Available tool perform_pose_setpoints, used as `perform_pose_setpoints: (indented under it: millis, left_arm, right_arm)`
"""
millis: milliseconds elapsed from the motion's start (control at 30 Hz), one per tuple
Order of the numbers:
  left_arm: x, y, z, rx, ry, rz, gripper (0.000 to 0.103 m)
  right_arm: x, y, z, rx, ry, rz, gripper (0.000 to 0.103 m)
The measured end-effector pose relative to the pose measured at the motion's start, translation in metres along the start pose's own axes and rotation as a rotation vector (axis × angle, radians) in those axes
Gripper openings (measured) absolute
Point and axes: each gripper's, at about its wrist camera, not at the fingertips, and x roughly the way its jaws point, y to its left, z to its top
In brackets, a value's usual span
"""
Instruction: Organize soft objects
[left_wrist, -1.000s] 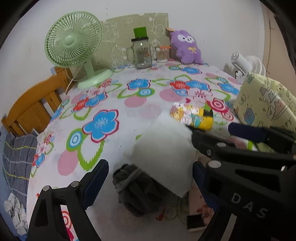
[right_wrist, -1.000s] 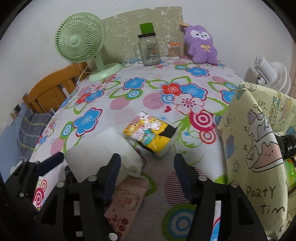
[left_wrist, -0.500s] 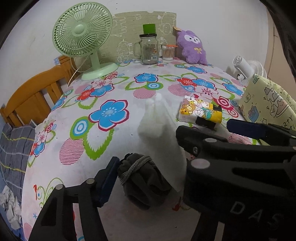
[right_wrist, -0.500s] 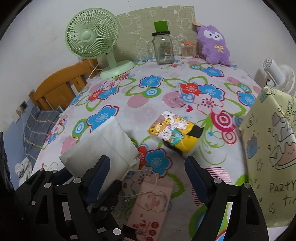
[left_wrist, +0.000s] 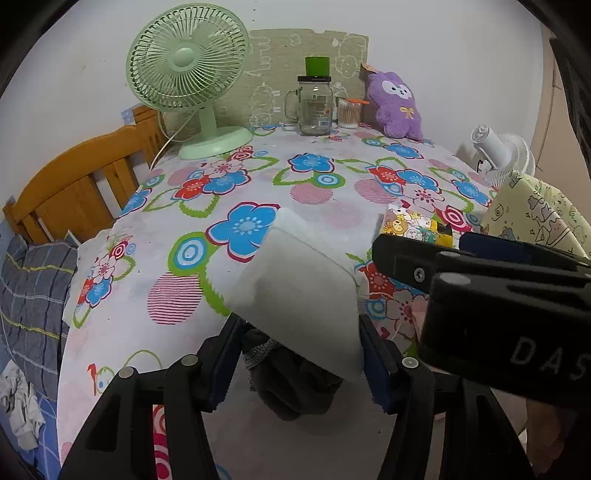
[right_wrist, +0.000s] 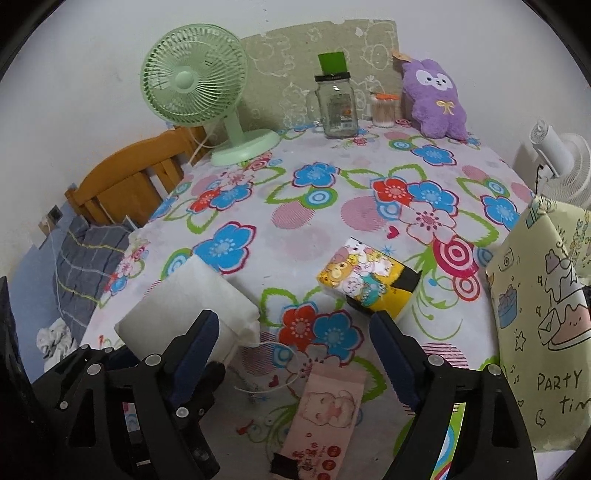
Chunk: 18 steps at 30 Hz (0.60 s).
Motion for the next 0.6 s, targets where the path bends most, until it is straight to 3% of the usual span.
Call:
perform_pose_setpoints:
  millis: [433, 467, 533, 600]
  left_arm:
    - [-0.012, 0.000, -0.004, 0.019, -0.027, -0.043, 0.062]
    - [-0.012, -0.002, -0.003, 0.023, -0.030, -0.044, 0.063]
    - [-0.014, -0.004, -0.004, 0.028, -0.036, -0.046, 0.077]
    - [-0.016, -0.005, -0.006, 0.033, -0.042, -0.031, 0.081]
  right_arm:
    - [-0.004, 0.026, -0.006, -0.072, 0.010, 0.045, 0.087]
    - [-0.004, 0.026, -0.008, -0.076, 0.013, 0.047, 0.087]
    - [-0.006, 0.028, -0.010, -0.086, 0.015, 0.047, 0.087]
    - [-0.006, 0.028, -0.012, -0.095, 0.018, 0.044, 0.087]
